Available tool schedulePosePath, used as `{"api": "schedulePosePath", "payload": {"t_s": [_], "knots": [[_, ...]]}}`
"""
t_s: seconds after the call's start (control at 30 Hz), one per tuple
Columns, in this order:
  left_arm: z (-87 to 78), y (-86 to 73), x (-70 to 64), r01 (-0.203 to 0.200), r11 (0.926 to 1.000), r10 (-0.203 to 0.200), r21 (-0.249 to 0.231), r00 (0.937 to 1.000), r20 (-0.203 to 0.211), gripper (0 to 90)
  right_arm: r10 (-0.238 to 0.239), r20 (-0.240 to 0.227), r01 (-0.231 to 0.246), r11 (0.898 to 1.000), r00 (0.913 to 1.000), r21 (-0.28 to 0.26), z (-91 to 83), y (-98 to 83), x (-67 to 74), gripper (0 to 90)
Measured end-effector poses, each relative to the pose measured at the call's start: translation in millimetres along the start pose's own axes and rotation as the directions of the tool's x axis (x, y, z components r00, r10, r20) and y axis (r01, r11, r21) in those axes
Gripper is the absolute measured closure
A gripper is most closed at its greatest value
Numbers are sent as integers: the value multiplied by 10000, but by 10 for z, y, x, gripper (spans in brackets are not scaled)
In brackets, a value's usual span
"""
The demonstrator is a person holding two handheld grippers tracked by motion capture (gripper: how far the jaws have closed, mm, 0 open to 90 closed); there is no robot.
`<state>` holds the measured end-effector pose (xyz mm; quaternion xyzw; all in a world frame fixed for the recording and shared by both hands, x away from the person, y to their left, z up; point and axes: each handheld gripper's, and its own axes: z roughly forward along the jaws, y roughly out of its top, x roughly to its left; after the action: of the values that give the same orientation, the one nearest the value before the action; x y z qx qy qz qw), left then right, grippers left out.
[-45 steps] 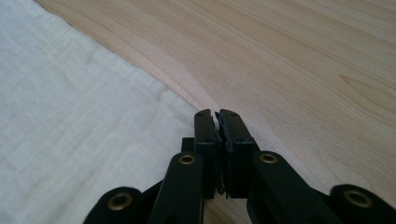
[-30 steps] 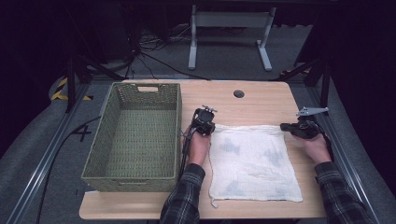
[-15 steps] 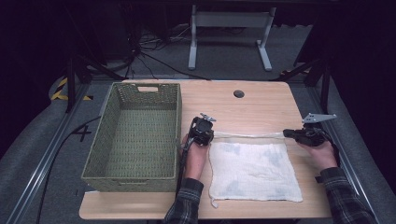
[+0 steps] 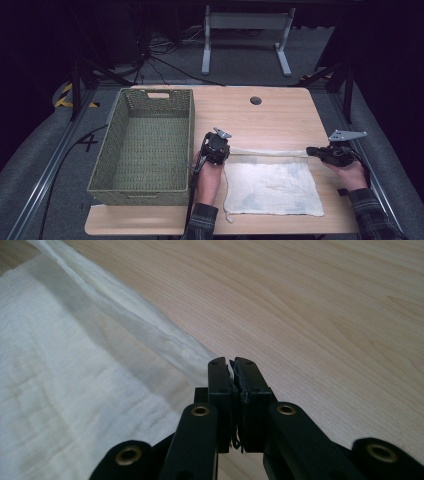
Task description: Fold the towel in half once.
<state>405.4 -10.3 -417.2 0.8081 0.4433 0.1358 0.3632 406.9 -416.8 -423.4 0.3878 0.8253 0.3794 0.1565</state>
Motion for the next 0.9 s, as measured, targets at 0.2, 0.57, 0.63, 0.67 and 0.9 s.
{"api": "schedulePosePath", "payload": {"t_s": [0.2,0.57,0.63,0.67,0.9], "knots": [[-55,-120,-109,-23,10000,23,-31,10000,90,881,-49,-80,49,10000,10000,-27,-96,-86,75,869],[-199,-298,-245,-156,9998,159,-133,9996,234,880,-161,-160,161,9999,9997,43,-263,-236,223,869],[-232,-326,-261,-176,9997,181,-174,9994,287,879,-209,-224,211,9997,9995,82,-284,-267,259,869],[-232,-326,-261,-176,9997,181,-174,9994,287,880,-223,-231,226,9997,9995,118,-292,-276,271,869],[-358,-444,-362,-257,9995,265,-172,9985,489,880,-290,-341,292,9995,9990,78,-387,-367,354,868]]}}
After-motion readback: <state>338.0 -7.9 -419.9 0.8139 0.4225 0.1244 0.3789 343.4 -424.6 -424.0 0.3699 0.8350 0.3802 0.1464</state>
